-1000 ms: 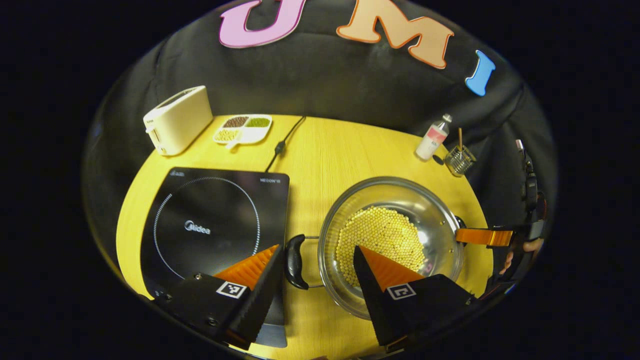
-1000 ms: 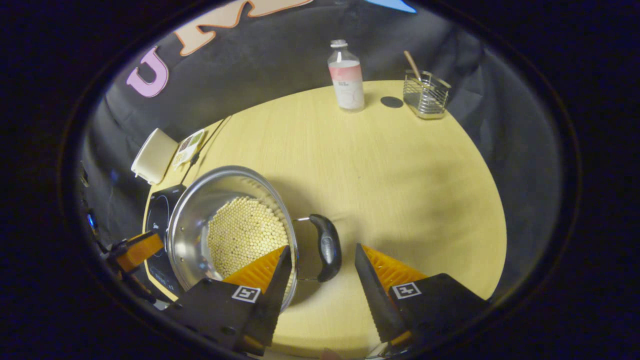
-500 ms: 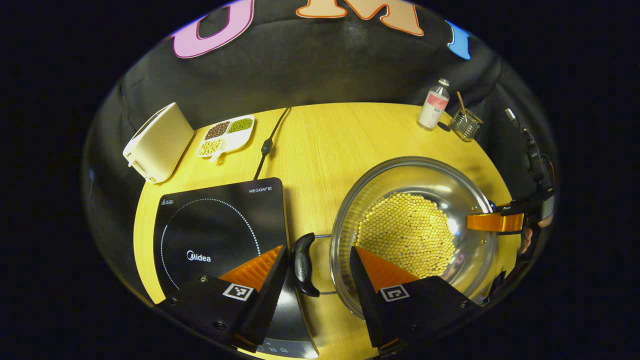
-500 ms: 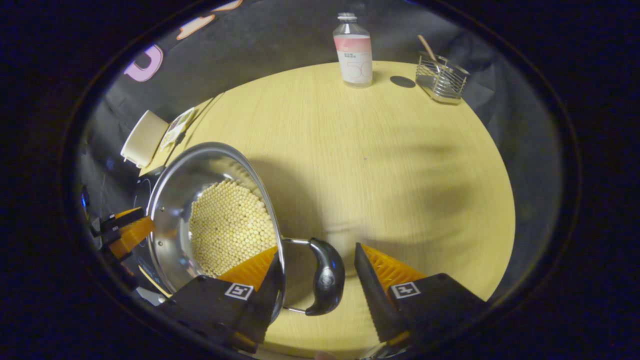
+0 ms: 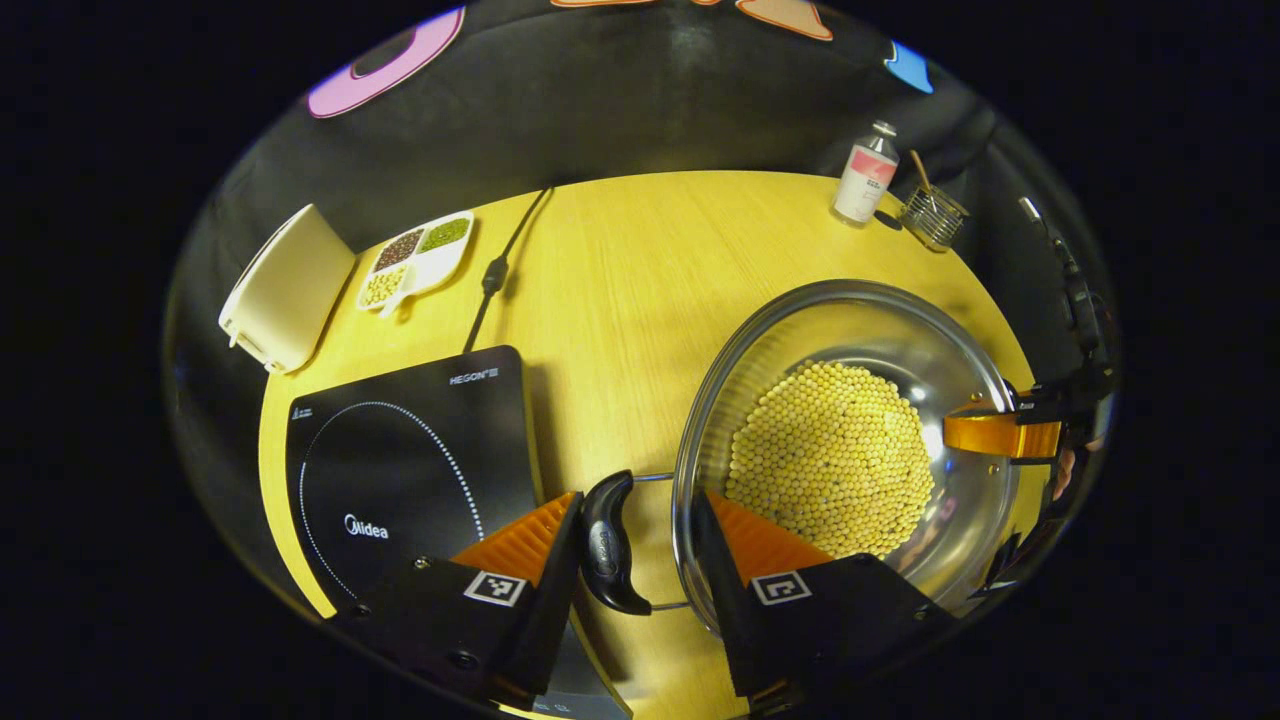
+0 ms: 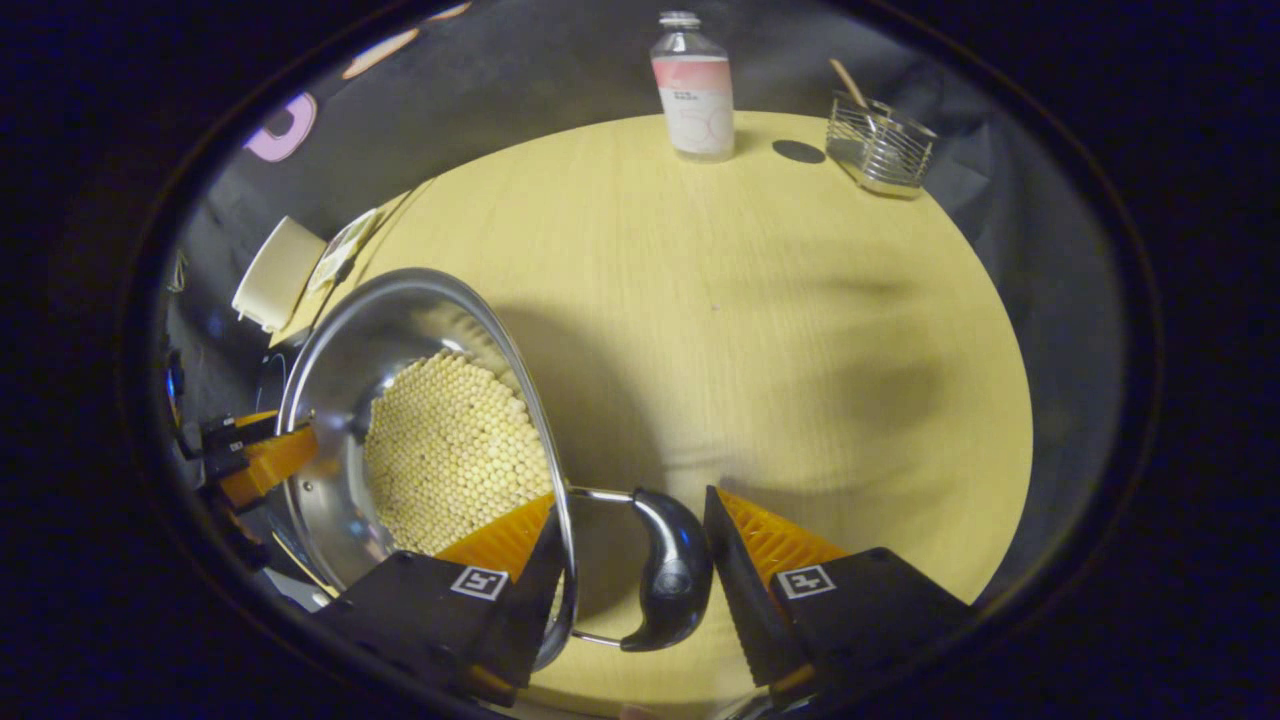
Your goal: First push the handle of the pot to place it horizontally, then grasp the pot with both hands and set it on the induction cooktop.
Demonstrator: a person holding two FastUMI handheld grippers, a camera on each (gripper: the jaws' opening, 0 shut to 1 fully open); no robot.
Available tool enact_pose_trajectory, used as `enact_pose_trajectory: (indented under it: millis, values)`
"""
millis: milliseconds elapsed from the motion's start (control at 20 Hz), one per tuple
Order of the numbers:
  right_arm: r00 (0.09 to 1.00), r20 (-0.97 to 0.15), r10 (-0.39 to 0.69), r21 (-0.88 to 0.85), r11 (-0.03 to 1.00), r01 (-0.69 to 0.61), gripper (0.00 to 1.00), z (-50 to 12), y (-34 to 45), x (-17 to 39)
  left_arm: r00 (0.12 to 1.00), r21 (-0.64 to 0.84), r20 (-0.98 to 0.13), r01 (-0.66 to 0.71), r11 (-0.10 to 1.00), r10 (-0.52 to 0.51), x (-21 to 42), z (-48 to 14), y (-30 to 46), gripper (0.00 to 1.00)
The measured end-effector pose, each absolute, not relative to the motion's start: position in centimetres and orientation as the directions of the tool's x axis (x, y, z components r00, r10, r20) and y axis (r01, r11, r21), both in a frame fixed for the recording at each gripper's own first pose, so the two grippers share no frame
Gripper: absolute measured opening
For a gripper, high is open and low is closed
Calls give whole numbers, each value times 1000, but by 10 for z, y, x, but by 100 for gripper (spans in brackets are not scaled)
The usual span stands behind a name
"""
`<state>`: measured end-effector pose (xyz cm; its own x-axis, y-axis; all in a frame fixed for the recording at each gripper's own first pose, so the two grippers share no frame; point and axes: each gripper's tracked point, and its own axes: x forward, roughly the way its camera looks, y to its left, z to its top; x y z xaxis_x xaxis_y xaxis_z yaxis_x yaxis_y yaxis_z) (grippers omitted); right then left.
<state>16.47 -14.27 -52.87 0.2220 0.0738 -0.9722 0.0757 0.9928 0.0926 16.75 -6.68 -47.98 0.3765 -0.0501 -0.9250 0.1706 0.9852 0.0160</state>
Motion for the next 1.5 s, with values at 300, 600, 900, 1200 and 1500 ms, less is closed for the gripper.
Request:
enact_pose_trajectory:
  millis: [300, 600, 900, 1200, 1500]
  values:
    - [216, -972, 96, 115, 990, 80, 67, -533, -138, 167, 364, 19, -930, 165, 986, -43, 170, -490, -68, 69]
    - [205, -969, 135, 163, 978, 130, 55, -527, -136, 170, 323, -107, -937, 108, 988, -137, 170, -499, -71, 69]
    - [219, -970, 108, 133, 986, 103, 60, -503, -136, 160, 293, -196, -935, 40, 980, -199, 153, -491, -72, 60]
    - [232, -958, 171, 194, 978, 81, 60, -480, -87, 156, 322, -148, -935, 23, 989, -148, 141, -447, -28, 60]
    - [226, -956, 187, 203, 978, 49, 60, -473, -11, 146, 327, -139, -936, -16, 990, -126, 125, -433, 45, 60]
